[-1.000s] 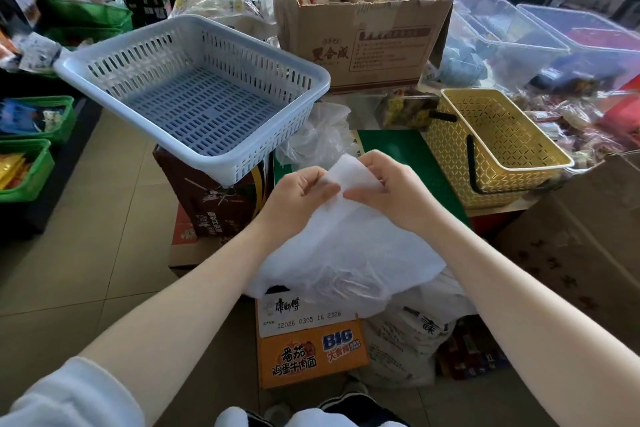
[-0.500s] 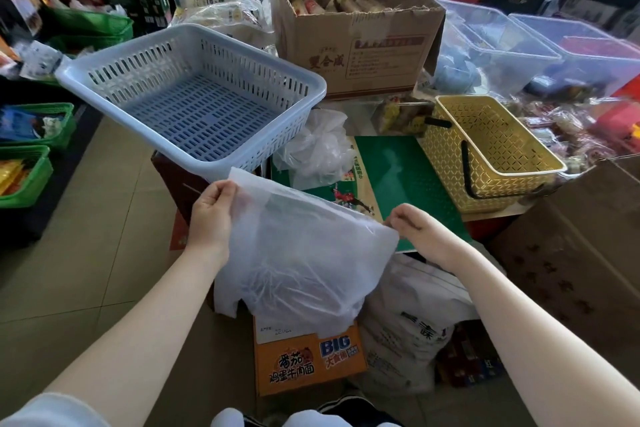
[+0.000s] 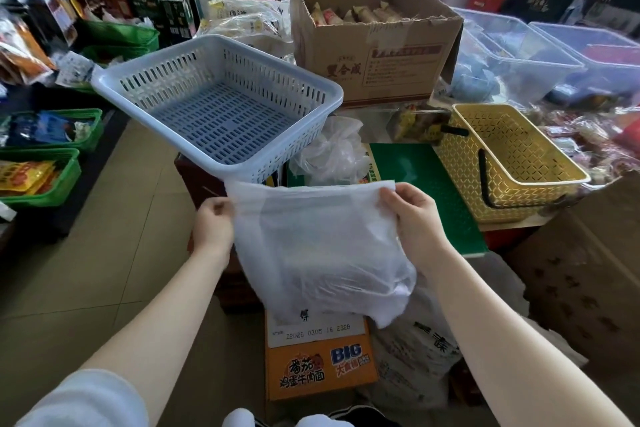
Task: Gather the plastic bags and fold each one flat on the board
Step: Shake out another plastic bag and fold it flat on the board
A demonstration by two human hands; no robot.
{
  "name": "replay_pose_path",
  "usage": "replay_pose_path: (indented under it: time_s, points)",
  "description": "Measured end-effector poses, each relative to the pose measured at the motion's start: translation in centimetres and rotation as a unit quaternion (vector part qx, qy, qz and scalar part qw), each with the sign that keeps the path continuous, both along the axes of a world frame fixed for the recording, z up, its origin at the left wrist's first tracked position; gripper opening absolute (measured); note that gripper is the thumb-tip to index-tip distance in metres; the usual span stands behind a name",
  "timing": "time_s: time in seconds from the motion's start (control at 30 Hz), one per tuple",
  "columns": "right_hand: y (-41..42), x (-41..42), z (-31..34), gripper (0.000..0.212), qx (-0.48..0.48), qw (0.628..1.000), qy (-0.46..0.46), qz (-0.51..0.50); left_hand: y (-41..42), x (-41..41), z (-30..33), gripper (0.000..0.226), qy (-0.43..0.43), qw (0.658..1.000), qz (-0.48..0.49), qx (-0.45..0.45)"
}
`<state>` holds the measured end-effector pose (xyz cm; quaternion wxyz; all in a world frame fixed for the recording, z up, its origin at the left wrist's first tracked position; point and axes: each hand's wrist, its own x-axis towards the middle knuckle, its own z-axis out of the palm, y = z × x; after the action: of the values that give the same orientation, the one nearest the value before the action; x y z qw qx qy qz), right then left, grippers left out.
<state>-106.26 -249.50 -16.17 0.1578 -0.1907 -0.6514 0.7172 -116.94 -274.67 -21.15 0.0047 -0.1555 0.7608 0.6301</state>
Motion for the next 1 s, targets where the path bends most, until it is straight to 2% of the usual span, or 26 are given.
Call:
replay_pose_path:
  time_s: [0.03, 0.1, 0.2, 0.3, 0.37, 0.4, 0.47, 0.5, 0.53, 0.6, 0.67, 0.73, 0.83, 0.9, 1.0]
  points:
    - [-0.4, -0.2, 0.5, 0.010, 0.030, 1.000, 0.007, 0.002, 0.1, 0.2, -0.2, 0.011, 0.018, 0.997, -0.008, -0.070]
    - [-1.2, -0.7, 1.1, 0.012, 0.101, 0.995, 0.008, 0.011, 1.3, 0.5, 0.6, 0.025, 0.125, 0.974, -0.067, -0.174]
    - [-2.3, -1.2, 1.8, 0.018, 0.183, 0.981, 0.002, 0.065, 3.9, 2.0, 3.8, 0.022, 0.232, 0.938, -0.190, -0.176]
    - [-2.7, -1.2, 2.7, 0.025, 0.278, 0.953, 0.018, 0.122, 5.4, 3.4, 6.3, 0.035, 0.350, 0.868, -0.296, -0.190]
    - [-2.8, -1.1, 3.1, 0.022, 0.314, 0.939, 0.035, 0.135, 5.9, 3.9, 7.2, 0.034, 0.357, 0.837, -0.374, -0.179]
    - [-2.8, -1.2, 3.1, 0.019, 0.322, 0.935, 0.044, 0.138, 6.2, 4.1, 7.5, 0.033, 0.343, 0.833, -0.400, -0.169]
    - [-2.9, -1.0, 3.0, 0.006, 0.317, 0.935, 0.046, 0.152, 6.4, 4.5, 7.6, 0.037, 0.307, 0.848, -0.407, -0.144]
    - [-2.8, -0.9, 2.8, 0.010, 0.315, 0.934, 0.034, 0.165, 6.4, 4.6, 7.4, 0.036, 0.283, 0.864, -0.397, -0.123]
    - [-2.5, -0.7, 2.4, 0.027, 0.331, 0.925, 0.015, 0.186, 6.2, 4.6, 7.1, 0.031, 0.256, 0.883, -0.383, -0.088]
    - [-1.8, 0.1, 1.3, 0.062, 0.400, 0.884, -0.042, 0.238, 5.8, 4.7, 6.7, 0.021, 0.206, 0.913, -0.353, -0.004]
    - [-1.2, 1.0, 0.0, 0.077, 0.439, 0.853, -0.083, 0.270, 5.4, 4.6, 6.7, 0.017, 0.176, 0.930, -0.316, 0.062]
    - [-0.6, 1.6, -1.3, 0.075, 0.439, 0.853, -0.100, 0.265, 5.1, 4.5, 6.5, 0.016, 0.162, 0.943, -0.272, 0.101]
    - [0.5, 2.0, -2.7, 0.051, 0.466, 0.843, -0.107, 0.246, 4.2, 4.1, 6.2, 0.016, 0.131, 0.959, -0.203, 0.151]
    - [1.2, 2.3, -3.7, 0.035, 0.439, 0.862, -0.120, 0.225, 3.4, 3.5, 6.2, 0.017, 0.122, 0.963, -0.148, 0.189]
    - [1.8, 2.4, -4.4, 0.021, 0.223, 0.950, -0.123, 0.183, 2.9, 3.2, 6.0, 0.016, 0.121, 0.964, -0.124, 0.203]
